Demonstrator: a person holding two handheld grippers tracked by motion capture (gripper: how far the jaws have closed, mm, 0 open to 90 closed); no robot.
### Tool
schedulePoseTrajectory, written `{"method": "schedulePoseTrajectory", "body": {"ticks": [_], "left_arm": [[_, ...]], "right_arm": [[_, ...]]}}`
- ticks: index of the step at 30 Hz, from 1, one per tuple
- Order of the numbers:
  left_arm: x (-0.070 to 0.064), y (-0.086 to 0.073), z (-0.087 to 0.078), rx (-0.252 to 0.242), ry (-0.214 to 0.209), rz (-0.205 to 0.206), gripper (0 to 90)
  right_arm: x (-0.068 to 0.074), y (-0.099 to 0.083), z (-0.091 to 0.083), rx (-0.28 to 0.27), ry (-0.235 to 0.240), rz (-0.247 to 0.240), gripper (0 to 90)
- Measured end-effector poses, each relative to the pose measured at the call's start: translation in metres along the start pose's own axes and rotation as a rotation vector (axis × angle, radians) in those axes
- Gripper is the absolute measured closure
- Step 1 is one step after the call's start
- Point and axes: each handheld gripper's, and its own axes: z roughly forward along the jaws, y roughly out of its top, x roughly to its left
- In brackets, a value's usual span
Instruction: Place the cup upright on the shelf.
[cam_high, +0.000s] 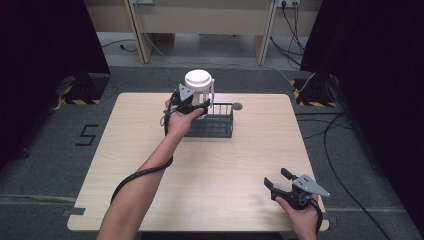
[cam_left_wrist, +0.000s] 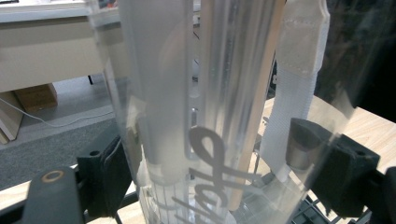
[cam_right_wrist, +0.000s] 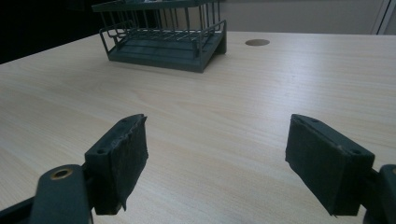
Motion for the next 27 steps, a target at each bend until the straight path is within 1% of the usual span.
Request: {"method": "schedulePoseTrajectory", "body": {"ticks": [4,15,21,27], "left_arm": [[-0.001,-0.002,0.002,0.009,0.004,0.002,17.5],[-0.004,-0.013,0.008,0.046,0.024,-0.014,17.5],[-0.006,-0.017,0.010,0.058,0.034,-0.023,17.4],[-0.008,-0.022,0.013,0.071,0.042,-0.024,17.4]], "right_arm": [[0.000,0.000,0.000,-0.001,0.001,-0.002,21.6],[0.000,0.000,0.000,0.001,0.002,-0.002,21.7],[0.000,0.000,0.000,-0.001,0.002,-0.002,21.7],[0.000,0.000,0.000,-0.001,0.004,-0.001,21.7]]}}
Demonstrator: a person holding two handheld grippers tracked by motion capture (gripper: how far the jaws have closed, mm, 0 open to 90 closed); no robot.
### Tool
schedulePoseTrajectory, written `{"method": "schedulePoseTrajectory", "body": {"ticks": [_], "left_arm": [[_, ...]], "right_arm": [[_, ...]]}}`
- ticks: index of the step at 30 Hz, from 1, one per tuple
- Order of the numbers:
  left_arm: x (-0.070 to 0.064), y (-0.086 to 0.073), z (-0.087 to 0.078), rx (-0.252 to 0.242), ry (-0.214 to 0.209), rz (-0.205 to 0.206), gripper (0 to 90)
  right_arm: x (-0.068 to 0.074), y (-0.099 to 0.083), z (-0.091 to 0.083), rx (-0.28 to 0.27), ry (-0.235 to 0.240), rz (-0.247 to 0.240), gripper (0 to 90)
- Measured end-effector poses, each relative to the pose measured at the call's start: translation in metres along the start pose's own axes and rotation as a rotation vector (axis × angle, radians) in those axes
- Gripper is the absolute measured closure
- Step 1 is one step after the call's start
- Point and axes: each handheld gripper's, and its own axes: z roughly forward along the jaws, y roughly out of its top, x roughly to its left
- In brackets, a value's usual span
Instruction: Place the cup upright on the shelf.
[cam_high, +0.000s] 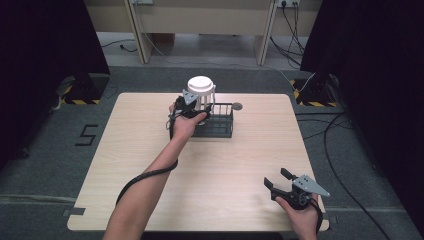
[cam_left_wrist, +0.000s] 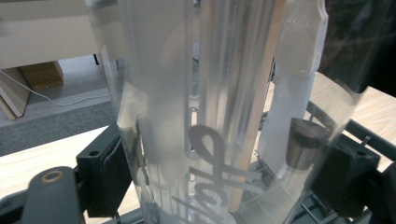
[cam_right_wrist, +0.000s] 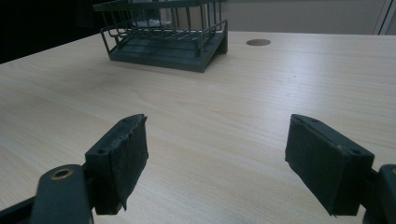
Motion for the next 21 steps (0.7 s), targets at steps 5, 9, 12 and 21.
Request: {"method": "schedulePoseTrajectory", "body": {"ticks": [5,9,12,21], "left_arm": [[-0.0011,-0.0034,0.0021,0.005,0.004,0.000,17.3],[-0.0018,-0.0047,0.0030,0.007,0.005,-0.002,17.3],[-0.0025,-0.0058,0.0041,0.010,0.005,-0.006,17.3],[-0.0032,-0.0082,0.0059,0.013,0.008,-0.013,17.3]], "right_arm": [[0.0001,0.0000,0.0000,-0.001,-0.001,0.000,21.7],[0.0002,0.0000,0.0000,-0.001,-0.001,0.000,21.7],[0.0001,0.0000,0.0000,0.000,0.000,0.000,21.7],[0.0001,0.0000,0.0000,-0.001,0.001,0.000,21.7]]}}
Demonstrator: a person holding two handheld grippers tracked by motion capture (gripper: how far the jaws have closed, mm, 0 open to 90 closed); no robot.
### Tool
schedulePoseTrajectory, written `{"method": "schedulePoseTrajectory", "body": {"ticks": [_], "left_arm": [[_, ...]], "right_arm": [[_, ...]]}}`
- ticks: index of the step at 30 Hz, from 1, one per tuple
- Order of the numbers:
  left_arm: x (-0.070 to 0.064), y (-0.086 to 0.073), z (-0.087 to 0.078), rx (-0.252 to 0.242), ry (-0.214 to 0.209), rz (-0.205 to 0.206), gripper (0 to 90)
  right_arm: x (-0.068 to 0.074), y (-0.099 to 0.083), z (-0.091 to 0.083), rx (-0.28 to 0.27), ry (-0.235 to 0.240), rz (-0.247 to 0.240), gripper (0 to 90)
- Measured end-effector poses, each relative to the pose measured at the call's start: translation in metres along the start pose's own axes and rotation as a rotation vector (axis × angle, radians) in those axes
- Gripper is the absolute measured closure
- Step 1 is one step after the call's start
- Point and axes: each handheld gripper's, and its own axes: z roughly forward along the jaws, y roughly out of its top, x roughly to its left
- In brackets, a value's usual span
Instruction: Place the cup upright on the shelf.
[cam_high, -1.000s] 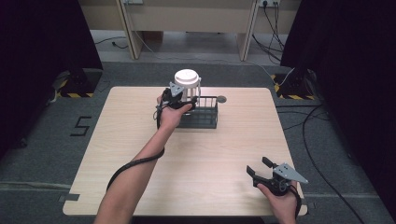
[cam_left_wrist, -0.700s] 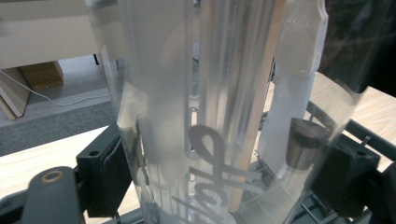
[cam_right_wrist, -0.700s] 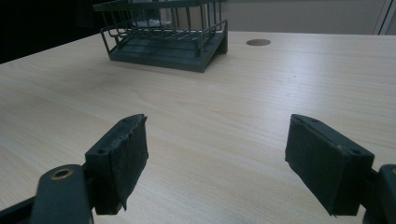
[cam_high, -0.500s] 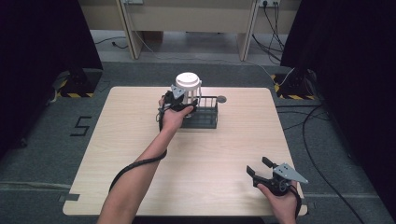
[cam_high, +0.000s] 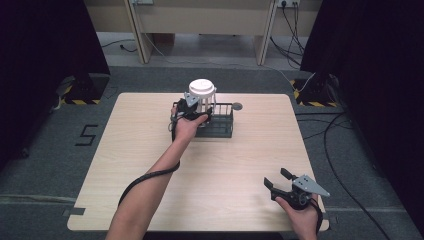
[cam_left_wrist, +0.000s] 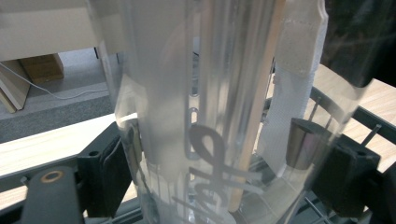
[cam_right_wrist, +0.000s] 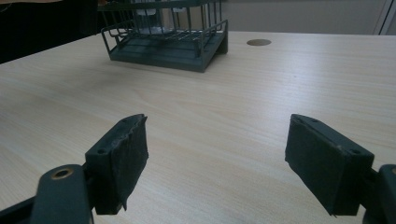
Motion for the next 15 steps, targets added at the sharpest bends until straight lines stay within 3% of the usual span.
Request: {"method": "schedulePoseTrajectory", "body": {"ticks": [5,10,15], "left_arm": [[-0.0015,0.0007,-0.0007,0.010,0.004,0.015,17.2],[0.0013,-0.0002,-0.0011,0.009,-0.003,-0.018,17.1],[0.0009,-0.0009,-0.0020,0.012,-0.003,-0.012,16.9]], "right_arm": [[0.0000,0.0001,-0.0001,0.004,0.001,-0.002,21.7],[0.0003,0.0001,0.0000,0.005,-0.002,-0.002,21.7],[0.0005,0.0002,0.0002,0.008,-0.001,-0.003,21.7]]}}
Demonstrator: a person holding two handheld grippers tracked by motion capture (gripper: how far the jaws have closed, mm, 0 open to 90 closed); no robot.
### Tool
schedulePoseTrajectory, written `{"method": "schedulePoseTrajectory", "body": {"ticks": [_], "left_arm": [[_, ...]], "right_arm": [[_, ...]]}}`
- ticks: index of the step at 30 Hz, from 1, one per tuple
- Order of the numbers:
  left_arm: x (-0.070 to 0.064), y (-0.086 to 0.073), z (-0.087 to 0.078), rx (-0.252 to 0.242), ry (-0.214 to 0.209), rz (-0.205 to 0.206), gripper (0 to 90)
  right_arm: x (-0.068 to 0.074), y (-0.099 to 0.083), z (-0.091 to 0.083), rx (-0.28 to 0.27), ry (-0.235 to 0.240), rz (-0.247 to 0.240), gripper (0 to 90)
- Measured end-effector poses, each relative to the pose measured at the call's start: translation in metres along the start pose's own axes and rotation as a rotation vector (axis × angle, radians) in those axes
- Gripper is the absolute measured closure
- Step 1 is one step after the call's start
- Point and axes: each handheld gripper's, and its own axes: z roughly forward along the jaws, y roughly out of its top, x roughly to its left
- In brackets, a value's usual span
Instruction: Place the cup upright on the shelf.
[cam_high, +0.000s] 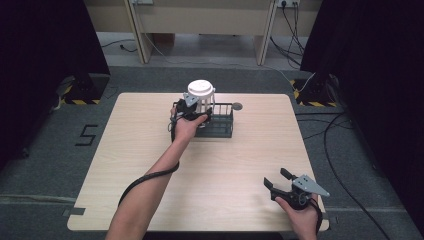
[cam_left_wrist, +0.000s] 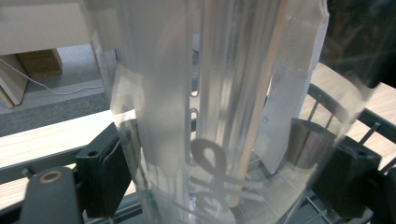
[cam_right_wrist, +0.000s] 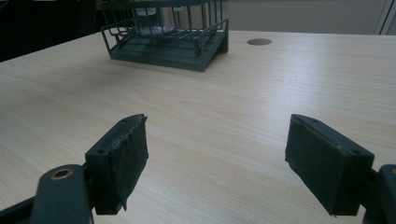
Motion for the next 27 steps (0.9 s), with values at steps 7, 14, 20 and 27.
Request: {"method": "schedulePoseTrajectory", "body": {"ticks": [7,14,20,27], "left_arm": [[-0.001,-0.002,-0.003,0.003,0.002,0.013,16.4],[0.000,-0.006,-0.008,-0.010,-0.006,0.025,16.6],[0.000,-0.007,-0.012,-0.018,-0.011,0.045,16.6],[0.001,-0.008,-0.017,-0.023,-0.012,0.053,16.4]], "right_arm": [[0.000,0.000,0.000,-0.001,0.000,0.000,21.6],[0.000,0.000,0.000,0.000,-0.001,-0.002,21.4],[0.000,0.000,0.000,0.003,-0.001,-0.002,21.4],[0.000,0.000,0.000,0.003,-0.002,-0.003,21.3]]}}
